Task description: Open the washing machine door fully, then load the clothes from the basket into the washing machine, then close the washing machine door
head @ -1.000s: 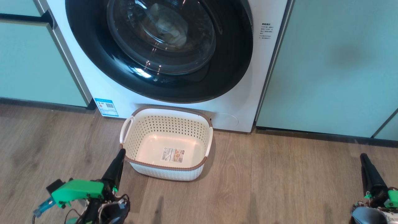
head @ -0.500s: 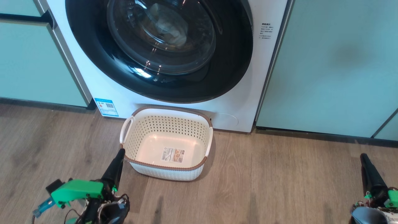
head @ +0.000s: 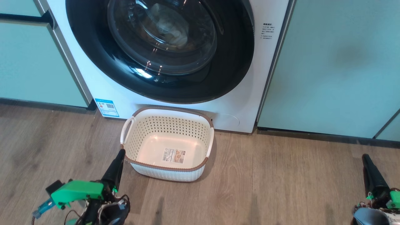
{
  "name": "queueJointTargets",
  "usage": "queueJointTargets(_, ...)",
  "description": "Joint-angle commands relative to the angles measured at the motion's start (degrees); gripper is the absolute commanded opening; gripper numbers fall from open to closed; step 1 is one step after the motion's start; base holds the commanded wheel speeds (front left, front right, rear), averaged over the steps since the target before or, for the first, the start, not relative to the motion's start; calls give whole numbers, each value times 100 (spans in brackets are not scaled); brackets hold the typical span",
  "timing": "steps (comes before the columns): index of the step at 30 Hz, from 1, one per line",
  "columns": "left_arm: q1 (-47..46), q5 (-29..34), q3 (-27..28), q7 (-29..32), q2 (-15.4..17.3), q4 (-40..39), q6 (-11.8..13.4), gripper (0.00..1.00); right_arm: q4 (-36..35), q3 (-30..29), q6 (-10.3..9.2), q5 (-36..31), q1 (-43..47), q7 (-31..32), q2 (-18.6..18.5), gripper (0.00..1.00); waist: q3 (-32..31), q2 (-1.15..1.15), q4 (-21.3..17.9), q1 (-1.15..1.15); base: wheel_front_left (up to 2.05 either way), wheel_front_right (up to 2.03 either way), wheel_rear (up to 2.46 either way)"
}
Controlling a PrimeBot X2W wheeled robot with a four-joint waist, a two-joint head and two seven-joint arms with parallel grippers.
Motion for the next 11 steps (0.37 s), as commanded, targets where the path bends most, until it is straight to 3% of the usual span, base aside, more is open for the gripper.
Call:
queueJointTargets(1,-323,33,198,34,38,-157,-51,0,-181,85,-16,-42,-315,48,-26,0,0,0,0,0,0,0,0)
queueJointTargets(11,-323,35,199,35,37,-157,-51,0,-181,81,-16,-45,-316,51,-23,0,0,0,0,0,0,0,0)
